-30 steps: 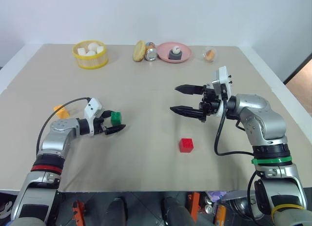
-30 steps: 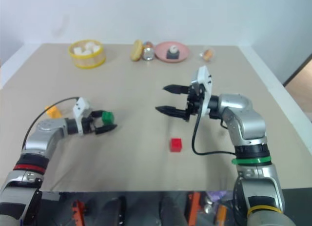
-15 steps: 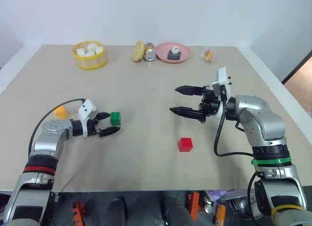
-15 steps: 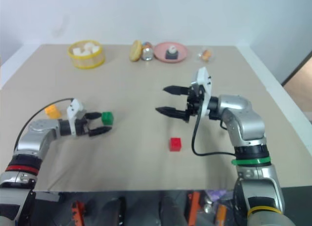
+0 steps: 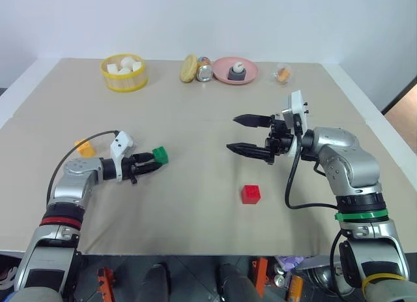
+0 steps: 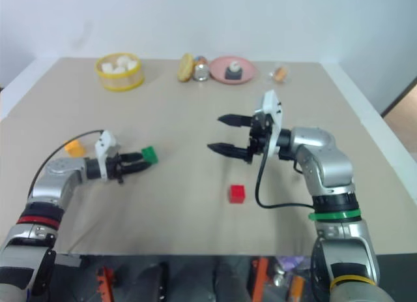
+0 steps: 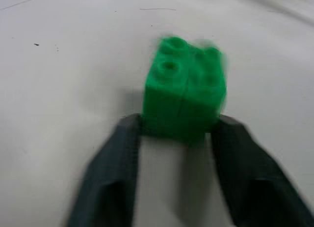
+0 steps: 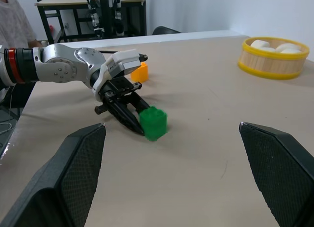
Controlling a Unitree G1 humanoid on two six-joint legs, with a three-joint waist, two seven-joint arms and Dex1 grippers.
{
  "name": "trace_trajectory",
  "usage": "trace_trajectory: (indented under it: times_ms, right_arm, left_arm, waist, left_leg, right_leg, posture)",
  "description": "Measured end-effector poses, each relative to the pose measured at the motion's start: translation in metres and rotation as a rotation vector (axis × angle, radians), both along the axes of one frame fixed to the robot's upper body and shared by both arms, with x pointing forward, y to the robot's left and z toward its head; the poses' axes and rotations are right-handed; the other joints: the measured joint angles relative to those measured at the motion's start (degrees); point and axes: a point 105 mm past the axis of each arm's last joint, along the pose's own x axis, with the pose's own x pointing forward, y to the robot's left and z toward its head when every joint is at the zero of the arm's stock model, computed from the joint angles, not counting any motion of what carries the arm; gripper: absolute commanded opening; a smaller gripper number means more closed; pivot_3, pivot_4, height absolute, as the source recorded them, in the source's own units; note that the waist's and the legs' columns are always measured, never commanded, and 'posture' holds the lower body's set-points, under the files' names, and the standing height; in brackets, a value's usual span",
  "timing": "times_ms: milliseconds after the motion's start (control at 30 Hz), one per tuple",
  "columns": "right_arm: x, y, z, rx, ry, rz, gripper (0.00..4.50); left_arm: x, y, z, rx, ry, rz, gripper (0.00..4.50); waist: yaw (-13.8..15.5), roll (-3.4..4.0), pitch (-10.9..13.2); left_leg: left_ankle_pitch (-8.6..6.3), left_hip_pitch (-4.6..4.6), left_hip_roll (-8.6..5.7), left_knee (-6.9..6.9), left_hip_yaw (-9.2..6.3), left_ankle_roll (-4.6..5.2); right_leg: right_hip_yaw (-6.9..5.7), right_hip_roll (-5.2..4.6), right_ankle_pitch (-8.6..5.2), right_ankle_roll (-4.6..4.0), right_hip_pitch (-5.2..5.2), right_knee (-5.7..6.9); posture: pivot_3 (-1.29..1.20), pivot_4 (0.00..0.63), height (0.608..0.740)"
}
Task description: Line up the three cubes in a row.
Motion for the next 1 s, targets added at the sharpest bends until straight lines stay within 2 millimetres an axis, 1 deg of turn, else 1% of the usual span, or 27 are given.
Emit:
trace_trajectory:
  times_ms: [367,467,533,600,700,767,833,1000]
  right_arm:
    - [0.004,0.000,0.002,-0.002,-0.015,-0.008,4.50]
    - [0.004,0.001,0.000,-0.007,-0.010,-0.002,4.50]
    - [0.002,0.001,-0.001,-0.017,-0.006,0.014,4.50]
    - [-0.001,-0.002,-0.003,-0.042,0.004,0.028,4.50]
    - [-0.017,-0.012,-0.008,-0.112,0.021,0.080,4.50]
    - [-0.029,-0.024,-0.015,-0.161,0.052,0.101,4.50]
    - [-0.036,-0.037,-0.021,-0.189,0.084,0.096,4.50]
    - [-0.054,-0.059,-0.017,-0.215,0.103,0.084,4.50]
  left_arm:
    - [-0.003,0.001,0.003,0.026,0.000,-0.032,1.24]
    - [-0.016,-0.011,0.010,0.071,-0.050,-0.144,1.24]
    - [-0.030,-0.022,0.012,0.092,-0.065,-0.239,1.24]
    - [-0.038,-0.031,0.013,0.096,-0.071,-0.303,1.24]
    - [-0.052,-0.046,0.016,0.095,-0.076,-0.390,1.24]
    - [-0.061,-0.055,0.015,0.100,-0.076,-0.444,1.24]
    - [-0.069,-0.062,0.012,0.104,-0.068,-0.486,1.24]
    - [-0.074,-0.071,0.005,0.125,-0.060,-0.531,1.24]
  waist:
    - [-0.02,0.00,0.00]
    - [-0.03,0.00,0.00]
    - [-0.04,0.00,0.00]
    - [-0.03,0.00,0.00]
    - [0.15,0.00,0.00]
    - [0.09,0.00,0.00]
    - [0.04,0.00,0.00]
    - [-0.09,0.01,0.00]
  left_leg:
    - [0.00,-0.01,0.00,0.01,0.00,0.00]
    - [-0.01,-0.04,0.00,0.00,0.01,-0.02]
    - [-0.02,-0.03,0.01,-0.01,0.00,-0.03]
    - [-0.02,-0.04,0.01,-0.01,0.00,-0.03]
    - [-0.02,-0.07,-0.02,0.01,-0.03,-0.03]
    - [-0.04,-0.08,-0.04,0.02,-0.02,-0.03]
    - [-0.04,-0.06,-0.04,0.04,-0.02,-0.03]
    - [-0.03,0.06,-0.01,0.06,-0.02,-0.02]
  right_leg:
    - [0.00,0.00,0.01,0.00,-0.01,0.00]
    - [0.00,-0.01,-0.02,-0.01,-0.02,0.00]
    - [0.00,-0.01,-0.06,-0.03,-0.02,0.00]
    - [0.00,0.00,-0.06,-0.04,-0.02,0.00]
    - [-0.01,-0.04,-0.10,-0.01,0.00,0.00]
    - [0.01,-0.07,-0.11,0.01,0.01,-0.02]
    - [0.01,-0.06,-0.10,0.00,0.00,-0.01]
    - [0.00,-0.03,-0.05,-0.05,0.04,0.00]
  posture:
    - [0.00,0.150,0.740]
    - [0.00,0.150,0.740]
    - [0.00,0.150,0.740]
    - [0.00,0.150,0.740]
    - [0.00,0.150,0.740]
    - [0.00,0.150,0.740]
    - [0.00,0.150,0.740]
    - [0.00,0.150,0.740]
